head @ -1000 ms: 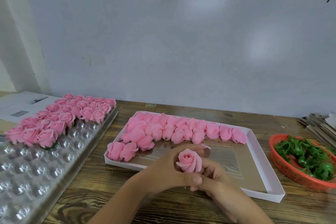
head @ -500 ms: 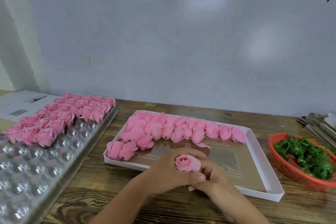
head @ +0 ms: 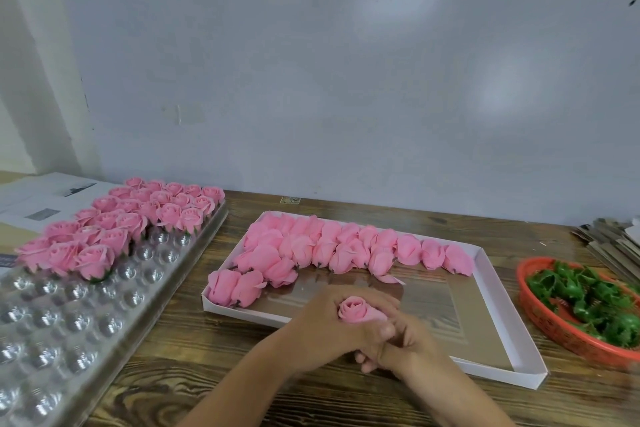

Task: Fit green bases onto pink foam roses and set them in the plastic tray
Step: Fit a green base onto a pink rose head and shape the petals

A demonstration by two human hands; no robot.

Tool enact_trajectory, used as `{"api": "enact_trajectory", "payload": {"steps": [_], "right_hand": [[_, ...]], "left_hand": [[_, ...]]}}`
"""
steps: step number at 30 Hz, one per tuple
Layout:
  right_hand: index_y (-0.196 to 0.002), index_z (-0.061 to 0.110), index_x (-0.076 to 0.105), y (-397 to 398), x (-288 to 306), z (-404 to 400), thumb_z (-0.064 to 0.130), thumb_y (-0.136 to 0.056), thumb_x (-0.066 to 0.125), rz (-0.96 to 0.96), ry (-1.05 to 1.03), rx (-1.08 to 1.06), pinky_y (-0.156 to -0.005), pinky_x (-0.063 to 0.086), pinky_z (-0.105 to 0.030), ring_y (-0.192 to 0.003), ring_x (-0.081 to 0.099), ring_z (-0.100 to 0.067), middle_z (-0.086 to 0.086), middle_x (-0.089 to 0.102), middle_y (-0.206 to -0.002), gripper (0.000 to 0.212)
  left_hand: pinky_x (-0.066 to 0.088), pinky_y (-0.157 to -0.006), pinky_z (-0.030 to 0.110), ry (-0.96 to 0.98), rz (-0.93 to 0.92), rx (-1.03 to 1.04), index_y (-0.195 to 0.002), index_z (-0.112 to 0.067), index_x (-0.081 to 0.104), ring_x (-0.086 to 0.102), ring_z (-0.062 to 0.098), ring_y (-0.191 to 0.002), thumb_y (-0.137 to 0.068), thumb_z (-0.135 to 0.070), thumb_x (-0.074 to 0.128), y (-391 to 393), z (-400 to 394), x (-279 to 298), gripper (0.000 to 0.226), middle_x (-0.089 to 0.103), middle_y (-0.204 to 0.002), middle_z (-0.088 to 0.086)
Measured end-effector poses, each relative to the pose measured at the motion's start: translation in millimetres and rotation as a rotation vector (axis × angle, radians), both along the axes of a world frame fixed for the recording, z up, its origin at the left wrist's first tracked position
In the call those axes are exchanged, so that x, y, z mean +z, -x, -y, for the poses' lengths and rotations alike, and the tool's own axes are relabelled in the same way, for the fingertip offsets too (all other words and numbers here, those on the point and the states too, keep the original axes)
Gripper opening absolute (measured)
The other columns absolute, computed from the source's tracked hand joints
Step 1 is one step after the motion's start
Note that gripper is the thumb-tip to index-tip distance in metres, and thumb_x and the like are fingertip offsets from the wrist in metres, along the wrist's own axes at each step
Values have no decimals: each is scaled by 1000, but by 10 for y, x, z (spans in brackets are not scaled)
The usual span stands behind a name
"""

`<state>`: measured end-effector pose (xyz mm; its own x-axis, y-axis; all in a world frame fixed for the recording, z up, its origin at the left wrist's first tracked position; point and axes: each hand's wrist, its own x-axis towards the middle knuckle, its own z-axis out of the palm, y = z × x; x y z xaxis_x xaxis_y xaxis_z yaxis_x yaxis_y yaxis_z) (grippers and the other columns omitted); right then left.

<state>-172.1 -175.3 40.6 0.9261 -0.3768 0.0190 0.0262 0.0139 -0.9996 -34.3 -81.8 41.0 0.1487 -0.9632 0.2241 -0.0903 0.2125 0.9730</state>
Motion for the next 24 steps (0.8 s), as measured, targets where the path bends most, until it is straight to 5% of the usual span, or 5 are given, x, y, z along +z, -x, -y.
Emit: {"api": "enact_trajectory", "payload": {"steps": [5,9,17,21,24], "right_hand": [[-92,34,77,1,44,-13,28,-74,71,8,65,-3,-63,50,-20,-69,60,-7,2,69,-72,20],[-95,32,75,11,81,-27,21,-85,66,-24,129,48,-66,49,-24,-72,57,-10,2,68,-80,18],[-93,22,78,3,0,-3,13,-75,66,24,-23,-34,-64,52,-22,-74,65,-14,-7,71,-78,24],[-113,14,72,12,22,43,14,-83,75,179,-154,-98,-86,57,-35,-100,69,-27,-17,72,-111,30],[-113,14,72,26,36,76,23,-77,72,185,-89,-180,-83,55,-30,-86,64,-19,-16,68,-106,38]], "left_hand": [[54,-76,25,-63,-40,11,-124,-29,67,67,13,-82,-82,-44,82,-25,-16,6,47,73,-98,-3],[52,-81,31,-1,-2,149,-104,-34,76,65,22,-91,-87,-64,66,-25,0,23,36,73,-106,15],[55,-70,26,-57,-19,78,-111,-28,72,67,15,-75,-85,-38,80,35,14,0,29,74,-92,2],[54,-100,39,-59,9,40,-128,-31,60,65,15,-116,-83,-30,84,26,29,-6,51,69,-123,-3],[49,-103,35,-22,62,104,-127,-34,61,58,11,-127,-88,-32,79,22,34,13,43,66,-131,-8]]}}
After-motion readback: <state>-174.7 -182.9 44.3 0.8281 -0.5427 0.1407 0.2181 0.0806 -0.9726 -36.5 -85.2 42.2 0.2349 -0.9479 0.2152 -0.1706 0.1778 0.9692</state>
